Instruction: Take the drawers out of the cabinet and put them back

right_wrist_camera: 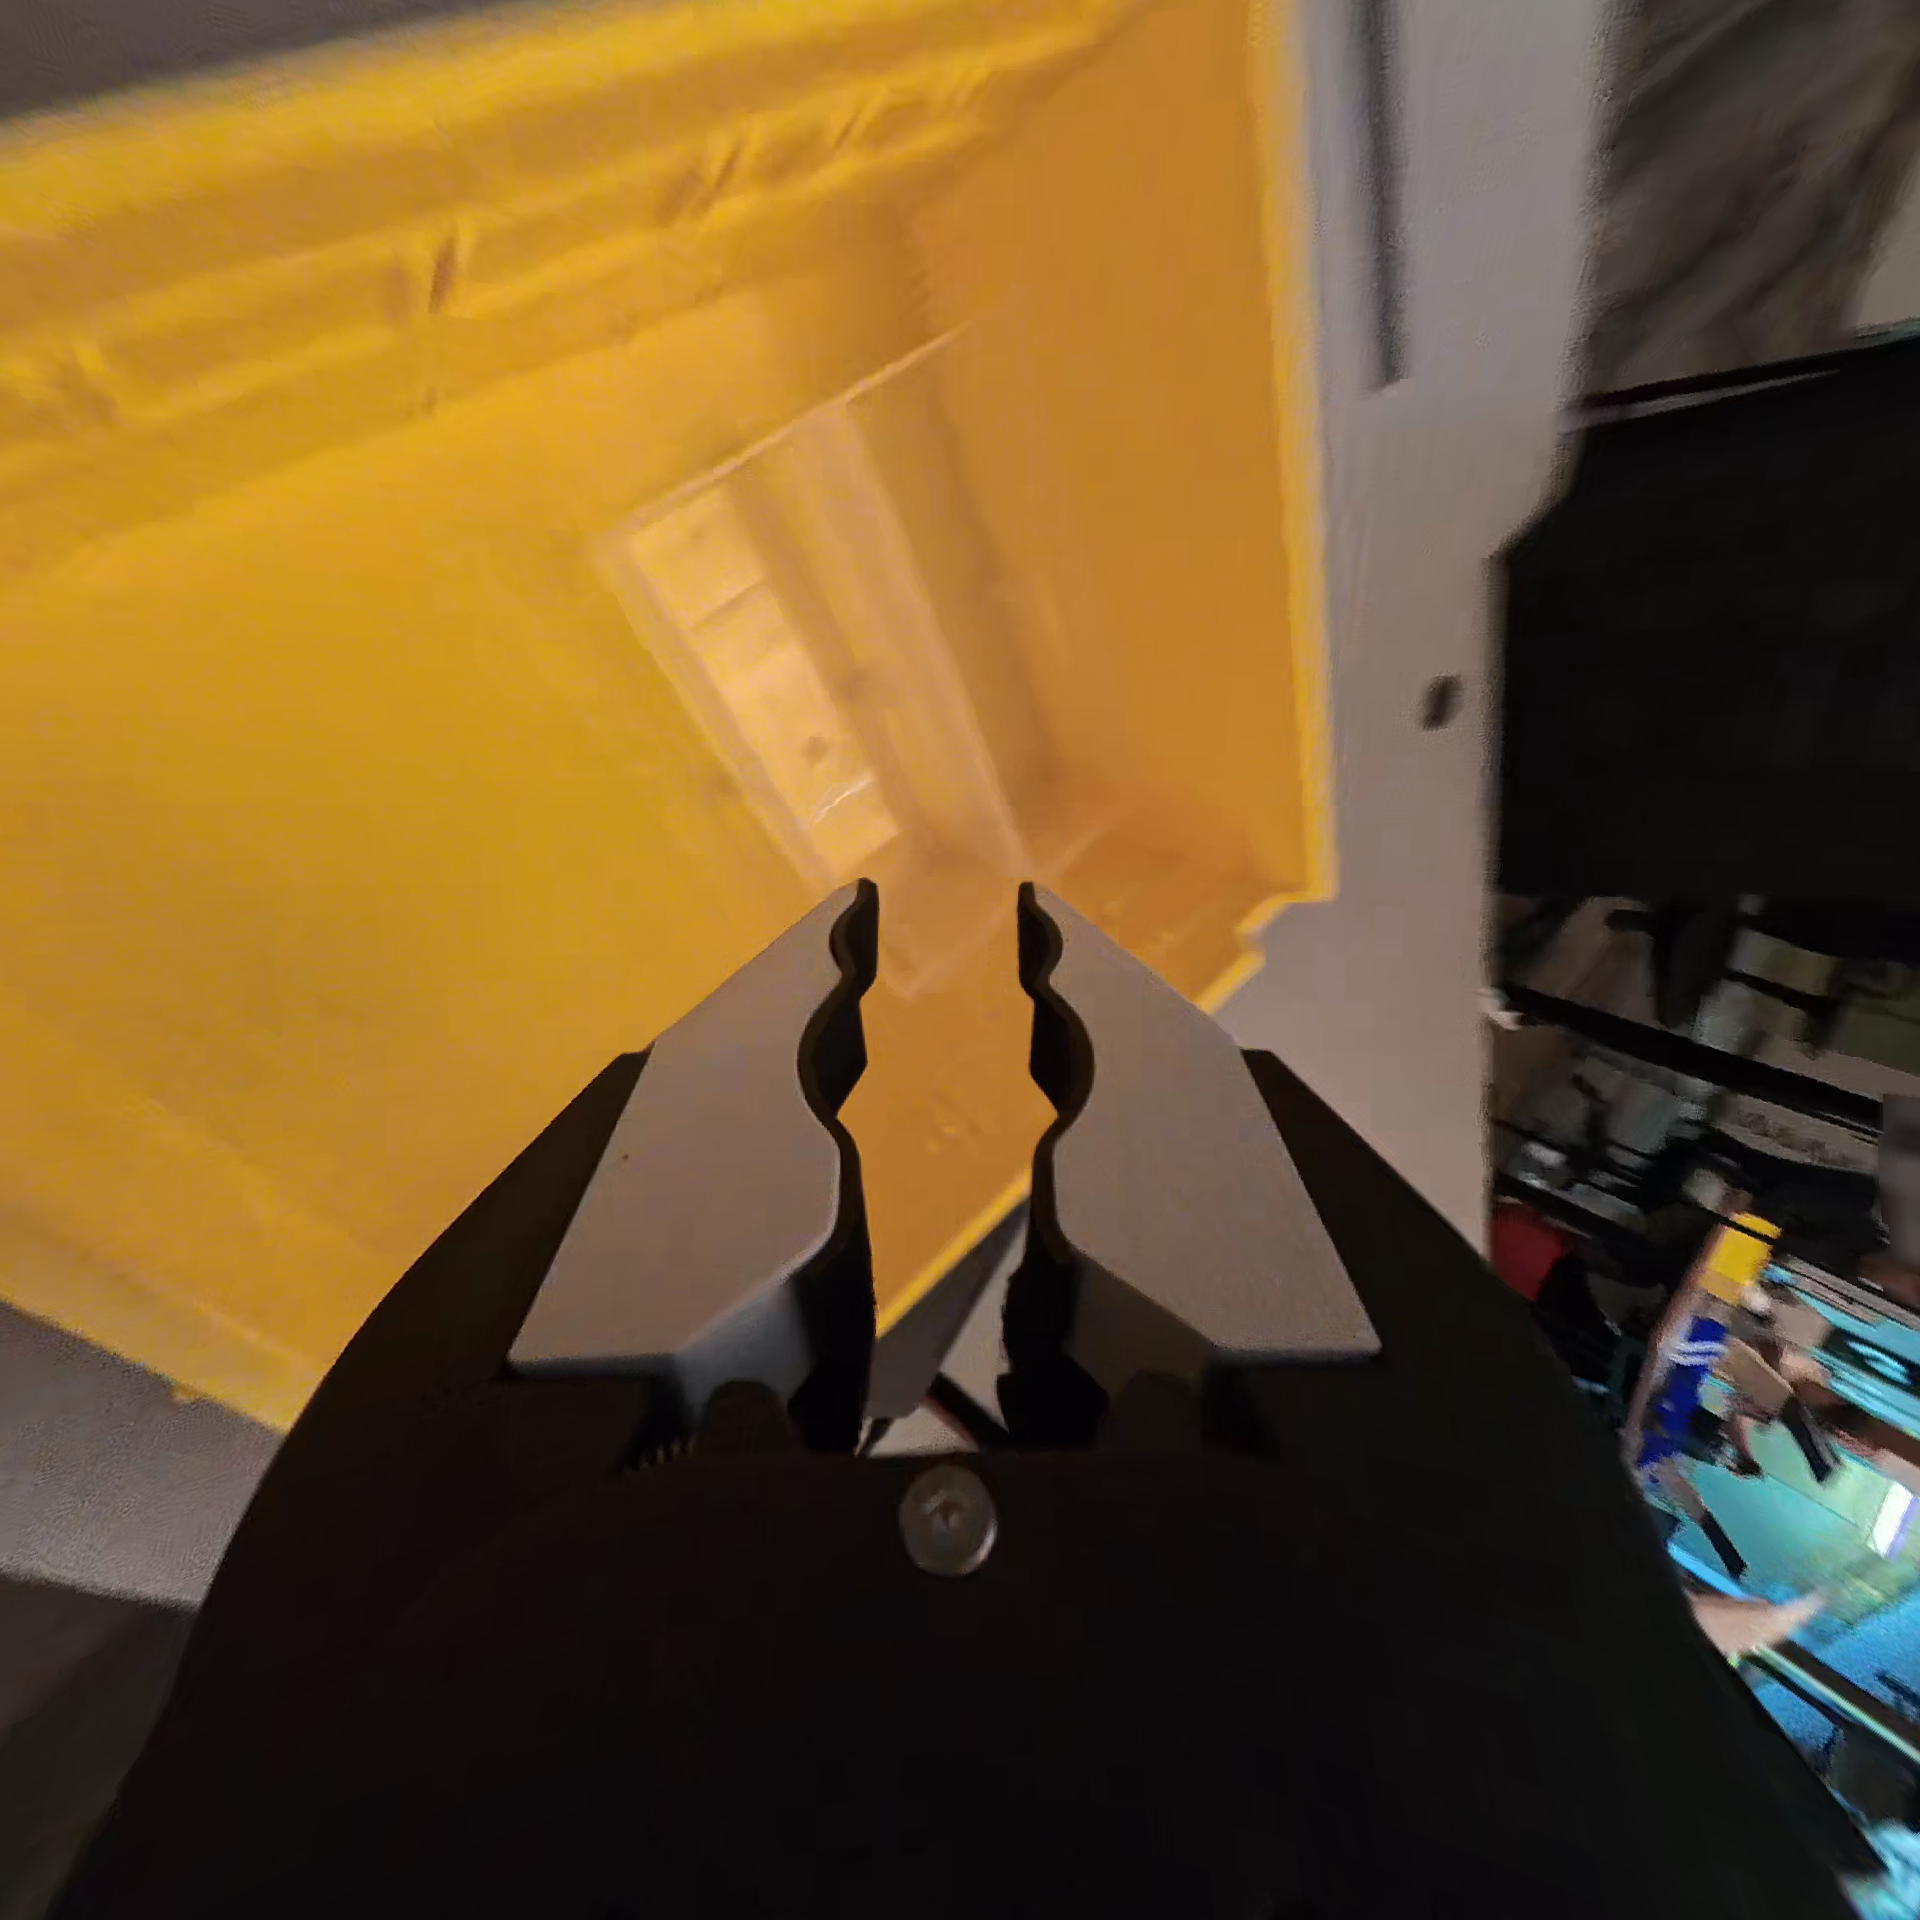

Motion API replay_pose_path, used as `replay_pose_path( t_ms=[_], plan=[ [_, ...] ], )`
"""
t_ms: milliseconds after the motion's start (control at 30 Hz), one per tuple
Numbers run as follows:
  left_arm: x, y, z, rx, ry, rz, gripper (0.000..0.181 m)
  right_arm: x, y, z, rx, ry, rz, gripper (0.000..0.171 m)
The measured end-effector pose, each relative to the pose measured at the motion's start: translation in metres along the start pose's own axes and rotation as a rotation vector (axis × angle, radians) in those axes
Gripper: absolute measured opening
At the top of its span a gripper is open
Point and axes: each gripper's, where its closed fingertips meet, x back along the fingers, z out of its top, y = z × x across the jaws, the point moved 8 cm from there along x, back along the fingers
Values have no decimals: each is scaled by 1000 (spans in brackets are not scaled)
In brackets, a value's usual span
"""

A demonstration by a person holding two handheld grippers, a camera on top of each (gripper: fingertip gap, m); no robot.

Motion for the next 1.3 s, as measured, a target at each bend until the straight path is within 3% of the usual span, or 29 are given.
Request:
replay_pose_path(
  t_ms=[67, 167, 267, 300, 400, 633, 933, 1300],
  plan=[
    [0, 0, 0, 0, 2, -1, 0, 34, 13, 19, -34, 93, -173, 25],
    [0, 0, 0, -7, 4, 0, 0, 91, 14, 74, -82, 379, -462, 21],
    [0, 0, 0, -8, 4, 0, 0, 121, -14, 141, -132, 604, -531, 26],
    [0, 0, 0, -5, 5, -2, 0, 122, -27, 163, -133, 645, -509, 35],
    [0, 0, -1, 2, 10, -10, 0, 104, -73, 229, -64, 763, -465, 40],
    [0, -1, -1, 5, 14, -16, 0, 20, -134, 338, 200, 820, -670, 30],
    [0, -1, -2, 8, 23, -26, 0, -47, -148, 380, 426, 702, -813, 24],
    [0, -2, -2, 9, 28, -35, 0, -56, -146, 385, 501, 665, -953, 13]
  ],
)
